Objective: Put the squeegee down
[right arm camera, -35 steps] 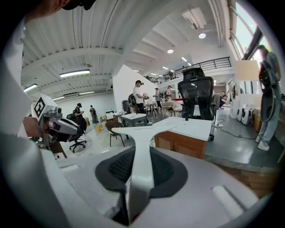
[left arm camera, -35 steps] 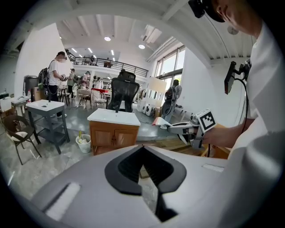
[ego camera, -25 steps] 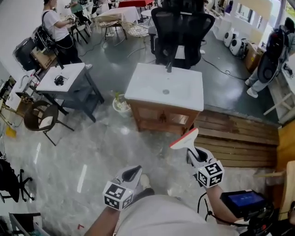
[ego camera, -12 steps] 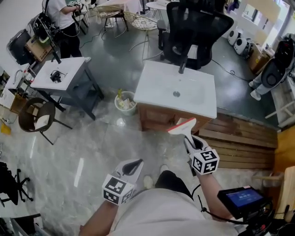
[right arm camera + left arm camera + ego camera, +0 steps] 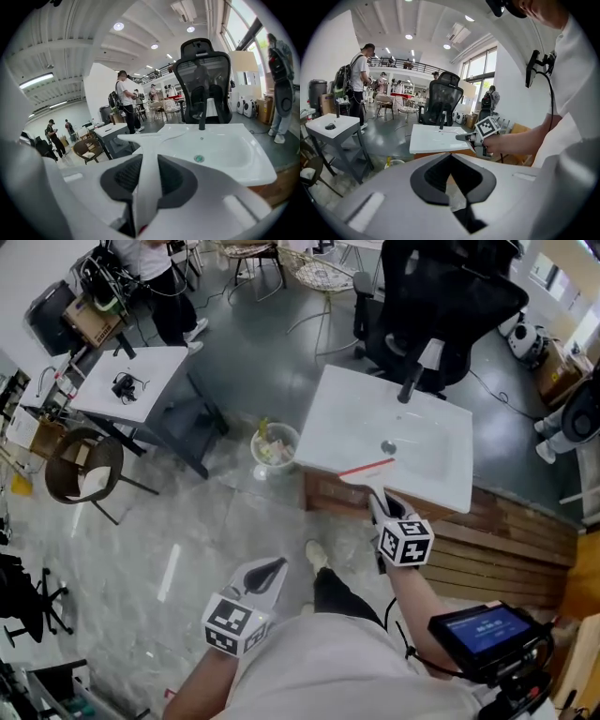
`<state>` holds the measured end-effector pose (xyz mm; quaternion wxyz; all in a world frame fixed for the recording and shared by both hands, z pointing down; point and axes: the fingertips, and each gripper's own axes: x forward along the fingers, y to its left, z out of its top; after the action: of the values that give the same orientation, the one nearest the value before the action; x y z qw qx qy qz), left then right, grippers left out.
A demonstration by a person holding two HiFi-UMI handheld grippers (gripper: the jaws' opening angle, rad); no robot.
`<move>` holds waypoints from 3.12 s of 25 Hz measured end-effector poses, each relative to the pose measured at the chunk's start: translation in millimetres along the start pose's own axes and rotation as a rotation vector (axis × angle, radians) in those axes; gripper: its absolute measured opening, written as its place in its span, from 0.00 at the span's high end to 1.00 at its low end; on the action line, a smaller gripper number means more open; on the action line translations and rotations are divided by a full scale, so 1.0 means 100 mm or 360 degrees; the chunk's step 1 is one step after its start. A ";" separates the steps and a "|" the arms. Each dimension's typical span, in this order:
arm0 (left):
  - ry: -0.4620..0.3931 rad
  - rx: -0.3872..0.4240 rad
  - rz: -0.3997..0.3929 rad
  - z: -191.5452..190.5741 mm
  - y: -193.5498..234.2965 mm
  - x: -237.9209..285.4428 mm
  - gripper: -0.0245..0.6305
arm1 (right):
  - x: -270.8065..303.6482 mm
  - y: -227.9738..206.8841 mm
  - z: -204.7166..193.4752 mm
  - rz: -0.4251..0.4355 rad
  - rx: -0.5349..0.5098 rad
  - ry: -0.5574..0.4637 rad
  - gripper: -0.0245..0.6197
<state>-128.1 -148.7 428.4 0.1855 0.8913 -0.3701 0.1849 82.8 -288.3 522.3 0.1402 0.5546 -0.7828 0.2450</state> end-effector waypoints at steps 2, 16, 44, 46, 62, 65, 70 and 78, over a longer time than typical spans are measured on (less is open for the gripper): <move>0.0020 -0.0005 0.0016 0.12 0.18 0.13 0.96 | 0.31 -0.08 0.12 -0.0010 0.0064 0.0005 0.82; 0.0149 -0.0018 -0.0046 0.76 0.66 1.10 0.96 | 2.07 -0.49 0.67 -0.0121 0.0213 0.0067 0.82; 0.0166 -0.0133 0.0030 0.93 1.69 1.46 0.96 | 4.00 -1.08 1.19 -0.0557 0.0600 0.0114 0.82; 0.0159 -0.0143 0.0033 0.91 1.73 1.42 0.96 | 4.01 -1.04 1.16 -0.0580 0.0616 0.0115 0.82; 0.0149 -0.0179 0.0025 0.81 1.70 1.35 0.96 | 4.00 -0.92 1.16 -0.0440 0.0545 0.0025 0.65; 0.0150 -0.0175 0.0017 0.76 1.67 1.33 0.96 | 3.93 -0.89 1.12 -0.0423 0.0508 0.0026 0.61; 0.0138 -0.0151 0.0004 0.71 1.56 1.18 0.96 | 3.65 -0.82 1.03 -0.0412 0.0460 0.0015 0.60; 0.0075 -0.0105 -0.0033 0.63 1.34 0.86 0.96 | 3.04 -0.53 0.90 -0.0326 0.0281 0.0029 0.60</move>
<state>-156.6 -317.0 439.8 0.2252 0.8839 -0.3623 0.1917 31.8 -593.5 608.0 0.1222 0.6394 -0.6963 0.3024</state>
